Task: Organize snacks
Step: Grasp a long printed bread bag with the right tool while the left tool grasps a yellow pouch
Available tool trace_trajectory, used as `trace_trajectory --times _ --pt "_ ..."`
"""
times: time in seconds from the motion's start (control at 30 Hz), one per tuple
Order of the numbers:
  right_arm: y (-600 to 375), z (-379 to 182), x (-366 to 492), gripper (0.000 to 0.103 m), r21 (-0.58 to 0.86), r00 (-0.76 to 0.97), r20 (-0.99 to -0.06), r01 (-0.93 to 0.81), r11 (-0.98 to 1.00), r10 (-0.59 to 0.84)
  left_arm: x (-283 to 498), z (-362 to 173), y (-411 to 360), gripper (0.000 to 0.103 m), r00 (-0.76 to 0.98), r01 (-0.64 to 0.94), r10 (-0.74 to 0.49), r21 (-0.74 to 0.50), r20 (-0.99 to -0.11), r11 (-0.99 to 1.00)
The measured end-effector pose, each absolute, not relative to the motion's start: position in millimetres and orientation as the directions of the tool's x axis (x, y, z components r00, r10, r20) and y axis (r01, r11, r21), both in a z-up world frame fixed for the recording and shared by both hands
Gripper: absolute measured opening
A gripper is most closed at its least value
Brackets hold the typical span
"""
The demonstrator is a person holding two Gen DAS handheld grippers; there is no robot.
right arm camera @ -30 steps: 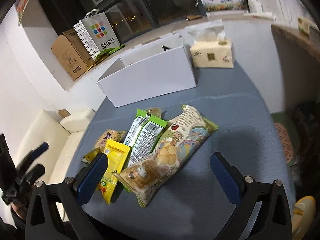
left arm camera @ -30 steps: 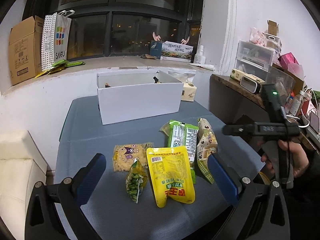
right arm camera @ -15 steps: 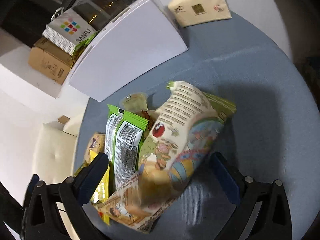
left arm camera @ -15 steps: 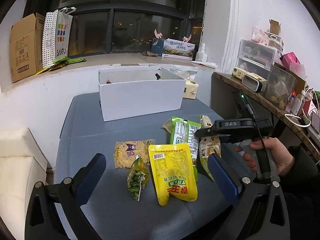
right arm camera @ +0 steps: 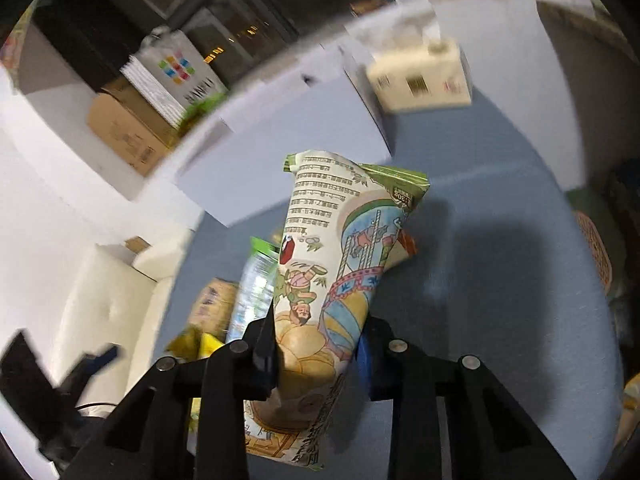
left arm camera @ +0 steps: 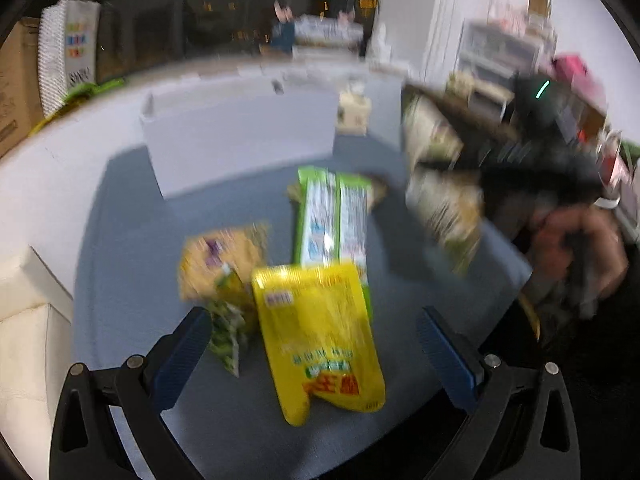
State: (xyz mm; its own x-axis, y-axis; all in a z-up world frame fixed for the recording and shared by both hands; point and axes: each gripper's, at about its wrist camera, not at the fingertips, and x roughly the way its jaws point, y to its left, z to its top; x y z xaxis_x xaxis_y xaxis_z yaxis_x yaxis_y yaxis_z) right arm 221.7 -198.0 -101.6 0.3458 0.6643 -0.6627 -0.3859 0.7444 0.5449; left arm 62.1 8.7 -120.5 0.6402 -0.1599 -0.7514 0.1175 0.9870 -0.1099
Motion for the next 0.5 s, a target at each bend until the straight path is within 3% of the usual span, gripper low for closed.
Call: trace_trajectory --times 0.17,0.33,0.4,0.5 --pt "-214 -66 198 0.033 0.507 0.425 -0.609 -0.440 0.741 0.669 82 -158 1 0.103 0.516 0.076 -0.188 -0.175 -0.836 0.982" --pt "-219 -47 180 0.033 0.479 0.459 -0.583 -0.472 0.740 0.671 100 -175 0 0.100 0.472 0.059 -0.173 -0.165 -0.864 0.985" --pt "-218 -45 178 0.033 0.483 0.457 -0.575 -0.478 0.733 0.678 104 -178 -3 0.077 0.473 0.065 -0.127 -0.109 -0.872 0.992" --pt "-214 -47 174 0.033 0.474 0.449 -0.579 -0.494 0.729 0.681 103 -176 -5 0.058 0.486 0.081 -0.122 -0.094 -0.865 0.992"
